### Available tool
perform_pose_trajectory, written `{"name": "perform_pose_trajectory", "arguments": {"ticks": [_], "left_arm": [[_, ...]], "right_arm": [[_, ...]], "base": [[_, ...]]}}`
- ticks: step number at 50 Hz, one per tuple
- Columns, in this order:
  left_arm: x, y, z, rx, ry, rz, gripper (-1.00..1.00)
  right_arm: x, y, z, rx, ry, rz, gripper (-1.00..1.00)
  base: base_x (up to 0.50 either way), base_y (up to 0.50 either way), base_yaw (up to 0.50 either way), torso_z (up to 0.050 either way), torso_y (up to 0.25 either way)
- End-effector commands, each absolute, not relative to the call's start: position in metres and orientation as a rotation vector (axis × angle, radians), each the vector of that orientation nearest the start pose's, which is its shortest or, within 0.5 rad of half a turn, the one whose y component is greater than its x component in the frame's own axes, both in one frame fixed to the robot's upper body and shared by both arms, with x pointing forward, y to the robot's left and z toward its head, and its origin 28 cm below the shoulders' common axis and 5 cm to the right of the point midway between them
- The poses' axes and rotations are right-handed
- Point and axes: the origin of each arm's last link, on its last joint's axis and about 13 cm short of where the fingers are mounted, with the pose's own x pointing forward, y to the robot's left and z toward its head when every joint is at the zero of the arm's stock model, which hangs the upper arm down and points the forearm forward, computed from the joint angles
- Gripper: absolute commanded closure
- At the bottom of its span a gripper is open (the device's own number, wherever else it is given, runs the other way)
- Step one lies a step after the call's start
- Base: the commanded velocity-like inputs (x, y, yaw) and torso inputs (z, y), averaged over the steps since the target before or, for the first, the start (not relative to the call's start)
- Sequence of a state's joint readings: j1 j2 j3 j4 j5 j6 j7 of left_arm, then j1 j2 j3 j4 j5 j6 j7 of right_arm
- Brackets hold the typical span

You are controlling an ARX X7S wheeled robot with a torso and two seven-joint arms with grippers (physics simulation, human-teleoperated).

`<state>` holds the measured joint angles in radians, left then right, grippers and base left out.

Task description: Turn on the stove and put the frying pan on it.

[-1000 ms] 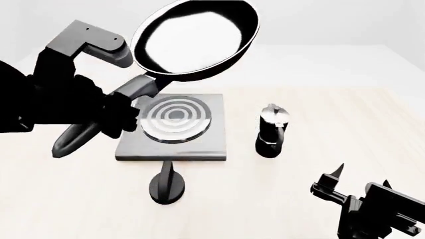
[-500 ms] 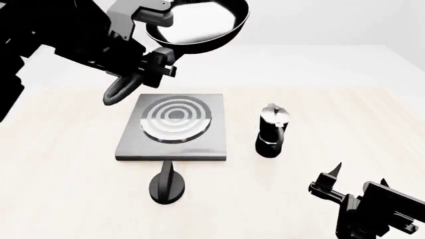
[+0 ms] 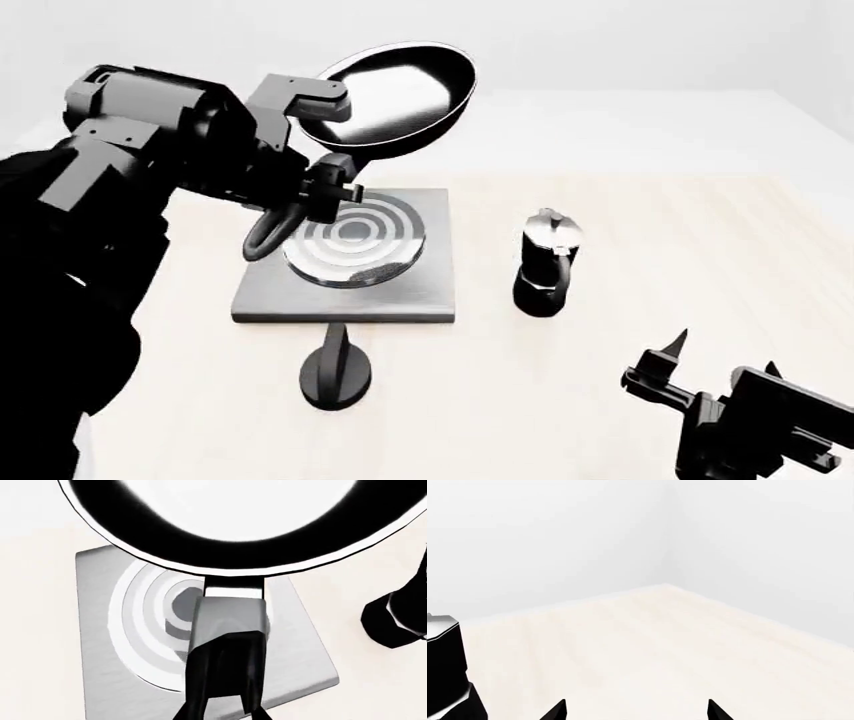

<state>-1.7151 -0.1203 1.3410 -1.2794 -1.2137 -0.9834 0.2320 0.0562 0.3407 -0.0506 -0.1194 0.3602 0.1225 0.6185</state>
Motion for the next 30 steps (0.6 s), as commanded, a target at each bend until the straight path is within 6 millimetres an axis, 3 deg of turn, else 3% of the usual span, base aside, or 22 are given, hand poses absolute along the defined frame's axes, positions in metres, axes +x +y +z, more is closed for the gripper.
{"name": "perform_pose_trajectory", "arguments": {"ticks": [1, 18, 30], "left_arm": [[0.403, 0.232, 0.256, 0.038, 0.796, -0.257, 1.0], [0.398, 0.236, 0.225, 0.06, 0.906, -0.216, 1.0], [0.395, 0.241, 0.218, 0.072, 0.945, -0.143, 1.0]], "right_arm": [[0.223, -0.16, 0.049, 0.023, -0.017, -0.529, -1.0], [0.223, -0.161, 0.048, 0.026, -0.016, -0.535, -1.0], [0.223, -0.162, 0.048, 0.028, -0.016, -0.538, -1.0]], "base": [[0.0, 0.0, 0.0, 0.0, 0.01], [0.0, 0.0, 0.0, 0.001, 0.001], [0.0, 0.0, 0.0, 0.001, 0.001]]}}
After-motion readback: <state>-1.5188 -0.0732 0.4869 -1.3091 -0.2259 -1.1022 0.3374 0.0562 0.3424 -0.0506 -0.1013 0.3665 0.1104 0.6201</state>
